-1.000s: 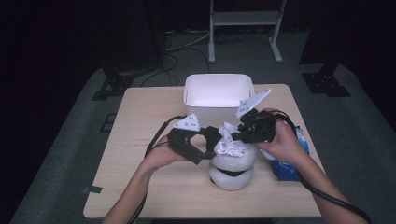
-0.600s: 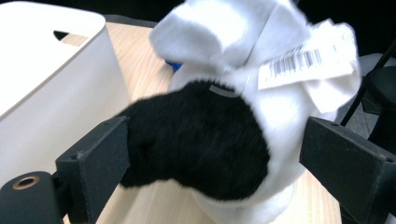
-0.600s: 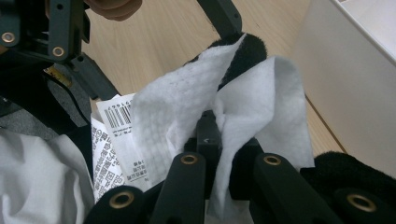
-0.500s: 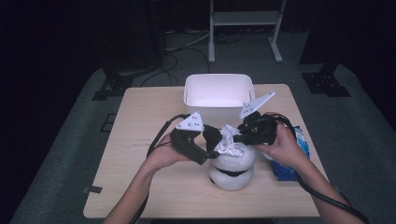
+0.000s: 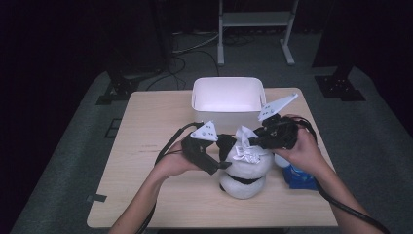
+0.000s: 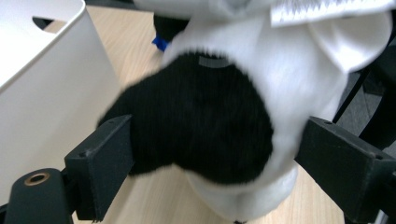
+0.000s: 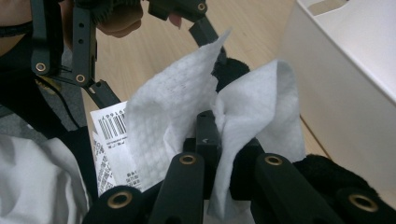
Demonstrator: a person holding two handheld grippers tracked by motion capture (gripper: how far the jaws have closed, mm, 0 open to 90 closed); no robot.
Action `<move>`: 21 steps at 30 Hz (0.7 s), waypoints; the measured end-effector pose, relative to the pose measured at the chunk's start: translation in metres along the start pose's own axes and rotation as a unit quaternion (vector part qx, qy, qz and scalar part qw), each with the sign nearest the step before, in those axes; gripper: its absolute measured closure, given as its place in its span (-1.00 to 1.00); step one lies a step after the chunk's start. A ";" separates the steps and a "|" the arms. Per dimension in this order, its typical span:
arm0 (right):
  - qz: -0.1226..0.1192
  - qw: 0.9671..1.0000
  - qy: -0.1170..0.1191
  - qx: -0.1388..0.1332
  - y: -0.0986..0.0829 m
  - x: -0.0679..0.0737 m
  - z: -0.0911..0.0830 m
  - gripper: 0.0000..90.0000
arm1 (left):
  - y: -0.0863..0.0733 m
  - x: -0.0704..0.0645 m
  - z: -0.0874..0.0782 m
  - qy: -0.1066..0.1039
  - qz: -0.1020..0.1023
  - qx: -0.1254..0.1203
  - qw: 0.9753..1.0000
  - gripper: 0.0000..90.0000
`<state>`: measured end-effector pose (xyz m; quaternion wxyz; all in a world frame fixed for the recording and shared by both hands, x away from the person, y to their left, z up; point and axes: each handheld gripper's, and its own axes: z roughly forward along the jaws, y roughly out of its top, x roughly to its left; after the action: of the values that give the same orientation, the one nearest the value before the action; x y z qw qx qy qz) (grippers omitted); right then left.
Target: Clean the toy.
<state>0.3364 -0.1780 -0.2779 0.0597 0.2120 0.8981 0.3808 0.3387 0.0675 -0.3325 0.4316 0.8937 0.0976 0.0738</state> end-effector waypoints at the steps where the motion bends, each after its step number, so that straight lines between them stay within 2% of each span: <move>1: 0.008 1.000 -0.004 -0.002 -0.002 -0.002 -0.004 0.88 | -0.001 0.001 0.001 -0.002 -0.005 0.001 1.000 -0.74; 5: 0.018 1.000 -0.004 -0.003 -0.009 -0.006 -0.006 0.88 | -0.004 0.001 0.004 -0.015 -0.016 -0.008 1.000 -0.73; 9: 0.024 1.000 -0.007 0.005 -0.015 -0.009 -0.007 0.88 | -0.007 -0.001 0.015 -0.033 -0.026 -0.004 0.999 -0.73; 12: 0.024 1.000 0.002 0.013 -0.017 -0.008 -0.008 0.88 | -0.012 0.000 0.025 -0.050 -0.034 -0.013 0.998 -0.75; 14: 0.020 1.000 0.002 0.018 -0.017 -0.007 -0.009 0.88 | -0.015 0.001 0.032 -0.066 -0.041 -0.023 0.997 -0.78; 15: 0.016 1.000 0.000 0.024 -0.017 -0.006 -0.010 0.88 | -0.018 0.002 0.038 -0.084 -0.043 -0.034 0.995 -0.80; 16: 0.016 1.000 0.000 0.024 -0.017 -0.006 -0.010 0.88 | -0.018 0.002 0.038 -0.084 -0.043 -0.034 0.995 -0.81; 19: 0.015 1.000 0.005 0.021 -0.017 -0.005 -0.012 0.88 | -0.023 0.003 0.048 -0.115 -0.059 -0.054 0.990 -0.82; 20: 0.013 1.000 0.006 0.015 -0.017 -0.004 -0.012 0.88 | -0.024 0.004 0.049 -0.114 -0.060 -0.065 0.989 -0.82; 21: 0.015 1.000 0.008 0.008 -0.017 -0.004 -0.012 0.88 | -0.025 0.006 0.048 -0.120 -0.061 -0.076 0.988 -0.72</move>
<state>0.3312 -0.1984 -0.2817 0.0450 0.2227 0.8983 0.3761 0.3520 0.0471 -0.3814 0.5107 0.8530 0.0933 -0.0530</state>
